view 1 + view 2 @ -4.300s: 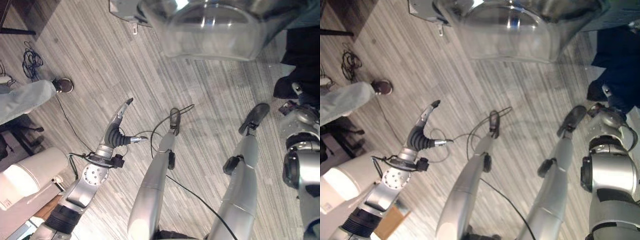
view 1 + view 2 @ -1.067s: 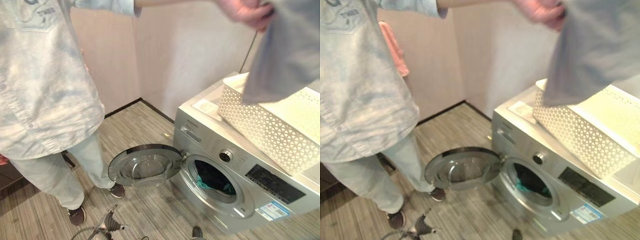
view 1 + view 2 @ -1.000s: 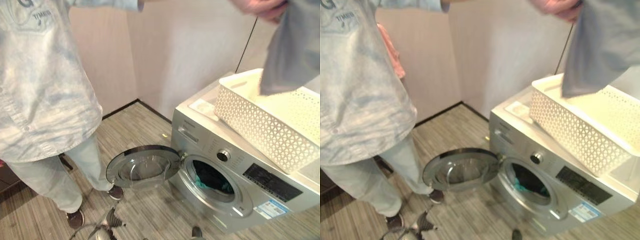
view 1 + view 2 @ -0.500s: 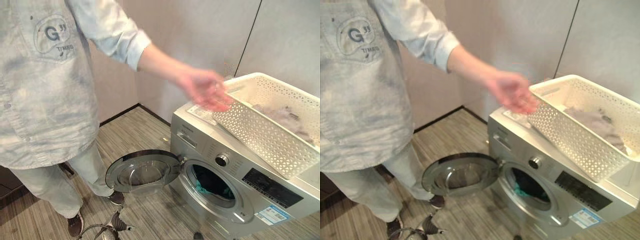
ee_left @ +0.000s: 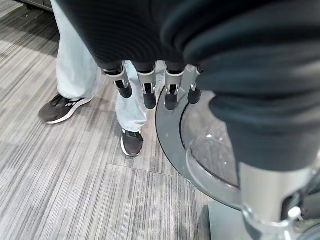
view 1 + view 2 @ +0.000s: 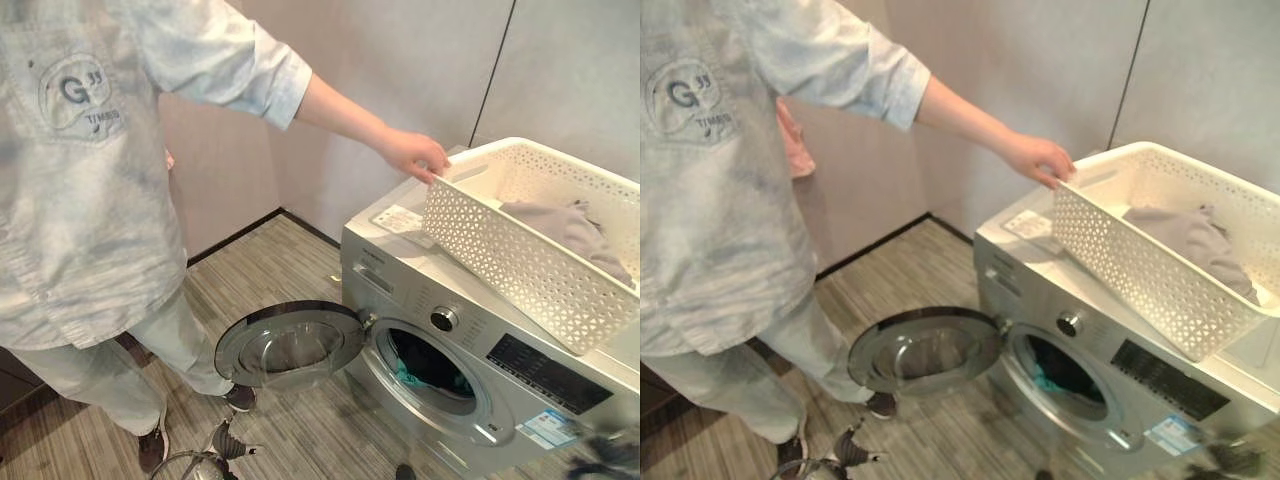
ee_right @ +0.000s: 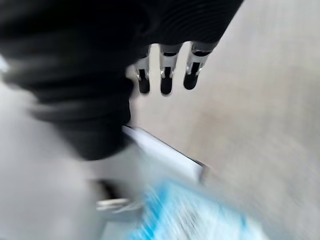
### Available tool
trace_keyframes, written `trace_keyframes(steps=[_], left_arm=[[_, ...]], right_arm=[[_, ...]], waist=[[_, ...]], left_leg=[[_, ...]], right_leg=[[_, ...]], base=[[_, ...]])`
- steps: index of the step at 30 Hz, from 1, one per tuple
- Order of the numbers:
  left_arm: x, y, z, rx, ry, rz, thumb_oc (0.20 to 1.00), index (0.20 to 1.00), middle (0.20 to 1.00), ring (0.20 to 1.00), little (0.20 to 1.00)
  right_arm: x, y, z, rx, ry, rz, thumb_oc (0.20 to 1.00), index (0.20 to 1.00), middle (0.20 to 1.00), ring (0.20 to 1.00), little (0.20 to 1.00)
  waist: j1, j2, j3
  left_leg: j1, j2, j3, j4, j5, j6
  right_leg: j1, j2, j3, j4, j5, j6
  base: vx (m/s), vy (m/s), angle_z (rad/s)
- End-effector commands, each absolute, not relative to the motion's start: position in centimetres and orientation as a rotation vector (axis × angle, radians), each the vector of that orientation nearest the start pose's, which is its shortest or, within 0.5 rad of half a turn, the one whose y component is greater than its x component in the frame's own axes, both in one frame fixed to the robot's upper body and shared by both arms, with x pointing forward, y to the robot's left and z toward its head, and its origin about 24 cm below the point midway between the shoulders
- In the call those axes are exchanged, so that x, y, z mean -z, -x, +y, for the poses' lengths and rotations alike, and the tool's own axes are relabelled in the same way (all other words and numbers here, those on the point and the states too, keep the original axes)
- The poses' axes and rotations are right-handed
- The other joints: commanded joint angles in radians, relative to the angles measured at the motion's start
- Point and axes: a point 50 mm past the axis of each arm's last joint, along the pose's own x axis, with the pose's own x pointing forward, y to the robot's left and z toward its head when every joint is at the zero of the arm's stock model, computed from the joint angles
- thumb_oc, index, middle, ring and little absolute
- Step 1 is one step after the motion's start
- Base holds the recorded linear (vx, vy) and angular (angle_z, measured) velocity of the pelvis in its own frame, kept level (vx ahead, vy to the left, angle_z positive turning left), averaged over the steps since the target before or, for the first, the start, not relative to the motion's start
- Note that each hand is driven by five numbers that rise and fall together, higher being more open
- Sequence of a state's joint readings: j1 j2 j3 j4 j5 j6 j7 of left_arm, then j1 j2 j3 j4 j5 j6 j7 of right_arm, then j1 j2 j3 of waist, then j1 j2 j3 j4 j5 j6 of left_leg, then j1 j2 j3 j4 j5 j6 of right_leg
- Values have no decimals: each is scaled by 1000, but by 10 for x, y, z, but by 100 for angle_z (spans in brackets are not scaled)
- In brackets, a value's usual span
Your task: Grab the laundry basket,head to the washer,open it,put in the laundry and shut it.
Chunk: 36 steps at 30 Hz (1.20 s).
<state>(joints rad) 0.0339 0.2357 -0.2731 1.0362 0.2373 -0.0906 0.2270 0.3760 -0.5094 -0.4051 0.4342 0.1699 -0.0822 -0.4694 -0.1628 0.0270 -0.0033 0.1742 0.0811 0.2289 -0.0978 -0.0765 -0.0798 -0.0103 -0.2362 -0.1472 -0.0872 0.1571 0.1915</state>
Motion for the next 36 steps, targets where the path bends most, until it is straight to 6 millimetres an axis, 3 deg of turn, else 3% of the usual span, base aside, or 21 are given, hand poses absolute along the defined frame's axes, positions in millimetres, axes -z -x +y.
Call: trace_keyframes(steps=[1,2,3,4,7,11,14,16,17,21,23,27,32,36], left_arm=[[136,-144,233,41,-709,876,1000,1000,1000,1000,1000],[135,-145,234,48,-715,872,1000,1000,1000,1000,1000],[135,-145,233,51,-715,870,1000,1000,1000,1000,1000],[135,-147,232,59,-718,865,1000,1000,1000,1000,1000],[135,-147,229,76,-720,858,1000,1000,1000,1000,1000],[136,-142,229,101,-737,868,1000,1000,1000,1000,1000],[139,-137,231,116,-748,889,1000,1000,1000,1000,1000],[139,-137,230,115,-745,889,1000,1000,1000,1000,1000],[140,-133,234,126,-761,904,1000,1000,1000,1000,1000],[141,-131,236,133,-751,930,1000,1000,1000,1000,1000],[141,-130,235,142,-736,933,1000,1000,1000,1000,1000],[144,-128,232,163,-669,965,1000,1000,1000,1000,1000],[145,-125,230,187,-608,988,1000,1000,1000,1000,1000],[146,-124,229,194,-583,994,1000,1000,1000,1000,1000]], right_arm=[[-106,-118,-429,1269,795,-51,1000,1000,1000,1000,1000],[-124,-119,-427,1278,852,-122,1000,1000,1000,1000,1000],[-124,-118,-426,1280,857,-122,1000,1000,1000,1000,1000],[-167,-124,-417,1294,972,-309,1000,1000,1000,1000,1000],[-204,-136,-391,1262,1020,-539,1000,1000,1000,1000,1000],[-240,-144,-365,1226,982,-784,1000,1000,1000,1000,1000],[-261,-151,-357,1184,963,-898,1000,1000,1000,1000,1000],[-262,-152,-357,1181,963,-900,1000,1000,1000,1000,1000],[-278,-164,-358,1114,967,-916,1000,1000,1000,1000,1000],[-293,-197,-358,842,1046,-782,1000,1000,1000,1000,1000],[-301,-204,-360,765,1080,-733,1000,1000,1000,1000,1000],[-303,-232,-367,389,1114,-401,1000,1000,1000,1000,1000],[-301,-240,-372,190,1221,-123,1000,1000,1000,1000,1000],[-293,-247,-375,130,1260,-11,1000,1000,1000,1000,1000]], waist=[[-12,-44,-2],[-12,-49,-4],[-11,-47,-4],[-8,-49,-7],[2,-56,-14],[19,-66,-20],[32,-73,-21],[30,-71,-20],[48,-83,-21],[59,-102,-11],[57,-105,-9],[54,-130,2],[55,-153,0],[64,-162,2]], left_leg=[[-31,21,-9,50,-51,28],[-35,20,-9,49,-44,28],[-36,20,-9,49,-44,28],[-35,24,-11,47,-45,28],[-40,24,-14,44,-42,27],[-42,29,-17,42,-42,27],[-42,30,-18,45,-43,25],[-42,30,-18,45,-43,25],[-42,31,-18,47,-44,23],[-45,35,-14,51,-37,15],[-48,37,-13,51,-33,12],[-56,49,-13,50,-16,-8],[-72,57,-14,38,7,-26],[-80,65,-18,34,15,-34]], right_leg=[[-37,-12,22,16,-26,40],[-42,-13,25,16,-22,38],[-43,-13,25,16,-22,38],[-43,-8,27,15,-26,37],[-43,-5,27,11,-27,36],[-41,0,19,7,-32,35],[-37,1,17,7,-35,34],[-37,1,18,7,-35,34],[-34,2,12,7,-37,32],[-35,1,9,7,-36,28],[-36,1,10,7,-35,27],[-35,9,5,9,-41,19],[-38,17,-6,7,-54,14],[-37,23,-11,5,-60,13]], base=[[35,-12,-15],[17,-11,-11],[5,-13,-10],[20,-9,-5],[15,-17,-4],[4,-8,2],[8,-13,9],[0,0,0],[0,0,0],[0,-8,0],[0,0,0],[-1,-4,1],[-2,-5,2],[14,-21,7]])
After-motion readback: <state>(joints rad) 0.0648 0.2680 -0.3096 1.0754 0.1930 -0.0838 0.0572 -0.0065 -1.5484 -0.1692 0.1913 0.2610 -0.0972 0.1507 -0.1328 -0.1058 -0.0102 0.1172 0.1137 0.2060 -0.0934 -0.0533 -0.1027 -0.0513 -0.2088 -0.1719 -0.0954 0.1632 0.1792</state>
